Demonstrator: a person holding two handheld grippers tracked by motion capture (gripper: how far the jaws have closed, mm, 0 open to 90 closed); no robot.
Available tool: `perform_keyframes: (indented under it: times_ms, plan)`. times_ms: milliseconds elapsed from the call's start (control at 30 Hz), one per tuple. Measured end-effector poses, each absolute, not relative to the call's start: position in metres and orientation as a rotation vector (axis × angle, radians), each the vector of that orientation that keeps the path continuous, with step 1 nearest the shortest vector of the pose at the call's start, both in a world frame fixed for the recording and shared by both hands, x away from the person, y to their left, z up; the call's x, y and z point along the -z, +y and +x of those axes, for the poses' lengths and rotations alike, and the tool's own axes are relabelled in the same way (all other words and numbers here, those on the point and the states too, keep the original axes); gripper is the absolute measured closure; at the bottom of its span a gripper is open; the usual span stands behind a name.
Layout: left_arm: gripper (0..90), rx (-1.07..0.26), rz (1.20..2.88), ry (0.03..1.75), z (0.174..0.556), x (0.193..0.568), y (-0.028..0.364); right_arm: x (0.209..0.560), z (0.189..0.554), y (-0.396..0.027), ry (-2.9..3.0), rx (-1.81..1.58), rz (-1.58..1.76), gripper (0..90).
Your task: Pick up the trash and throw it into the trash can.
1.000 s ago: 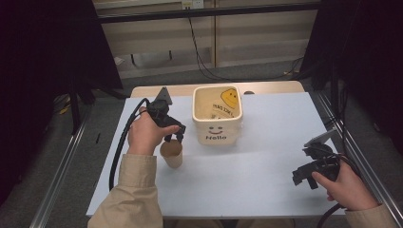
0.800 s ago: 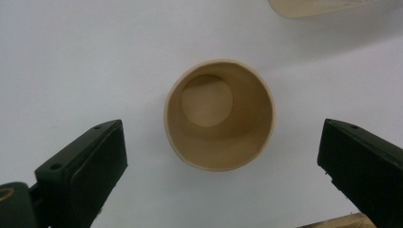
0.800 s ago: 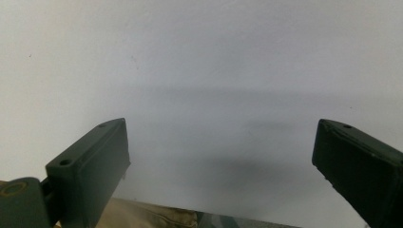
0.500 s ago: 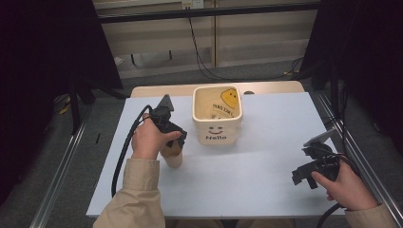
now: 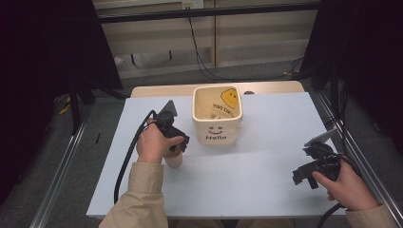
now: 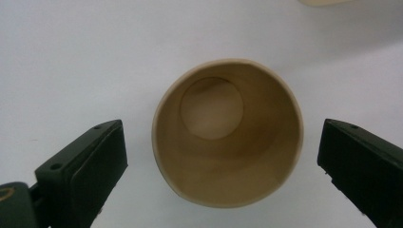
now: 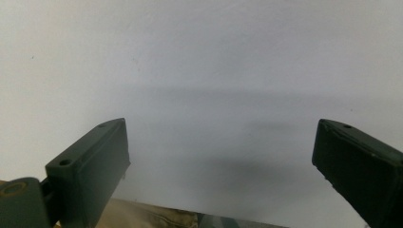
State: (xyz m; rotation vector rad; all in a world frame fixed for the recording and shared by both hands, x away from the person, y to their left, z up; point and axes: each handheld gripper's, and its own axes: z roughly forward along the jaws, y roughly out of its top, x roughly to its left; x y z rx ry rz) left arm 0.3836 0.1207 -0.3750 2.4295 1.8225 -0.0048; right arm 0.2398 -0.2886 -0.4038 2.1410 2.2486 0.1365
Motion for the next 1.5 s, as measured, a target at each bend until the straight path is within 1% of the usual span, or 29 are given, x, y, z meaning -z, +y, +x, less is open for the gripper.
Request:
perform_keyframes:
  times_ms: [100,167,367,433,533,567,667,733,767,867,1000,1167,1233,1367,1433,1467,1500]
  plan:
    - [3.2,0.014,2.425,1.825,0.383,0.378,0.12,0.404,0.24,-0.288,2.246,-0.134,2.147,5.0]
    - [3.8,-0.02,2.434,1.818,0.384,0.379,0.12,0.404,0.24,-0.288,2.246,-0.135,2.145,4.9]
    - [8.2,0.0,2.423,1.843,0.383,0.384,0.119,0.404,0.24,-0.289,2.242,-0.133,2.147,5.0]
    - [9.5,-0.016,2.426,1.841,0.383,0.384,0.119,0.404,0.24,-0.289,2.239,-0.14,2.151,5.0]
    - [15.3,0.016,2.416,1.842,0.382,0.384,0.117,0.403,0.24,-0.289,2.242,-0.135,2.145,4.9]
    - [18.7,0.021,2.411,1.842,0.382,0.383,0.117,0.403,0.24,-0.289,2.241,-0.138,2.145,5.0]
    - [20.8,0.05,2.407,1.851,0.382,0.382,0.118,0.404,0.24,-0.289,2.242,-0.134,2.146,5.0]
    - [21.1,0.064,2.386,1.865,0.382,0.38,0.118,0.404,0.24,-0.289,2.24,-0.135,2.148,4.9]
    - [21.1,0.052,2.407,1.859,0.382,0.379,0.12,0.404,0.24,-0.289,2.244,-0.135,2.143,5.0]
    - [21.2,0.076,2.403,1.86,0.382,0.374,0.12,0.403,0.24,-0.289,2.243,-0.127,2.145,4.9]
    - [21.4,0.073,2.398,1.837,0.384,0.364,0.121,0.403,0.241,-0.289,2.241,-0.131,2.152,5.0]
    - [21.4,0.076,2.384,1.822,0.385,0.345,0.122,0.403,0.24,-0.289,2.24,-0.142,2.152,4.9]
    - [21.4,0.049,2.393,1.824,0.386,0.338,0.124,0.403,0.24,-0.29,2.24,-0.145,2.152,5.0]
    - [21.5,0.041,2.388,1.82,0.388,0.322,0.124,0.402,0.24,-0.291,2.235,-0.146,2.15,5.0]
    - [21.6,0.043,2.381,1.818,0.388,0.315,0.124,0.402,0.24,-0.291,2.223,-0.156,2.155,5.0]
    - [21.7,0.042,2.405,1.805,0.389,0.312,0.124,0.402,0.24,-0.291,2.229,-0.155,2.147,5.0]
    - [21.7,0.048,2.387,1.817,0.389,0.309,0.123,0.402,0.24,-0.291,2.229,-0.155,2.147,5.0]
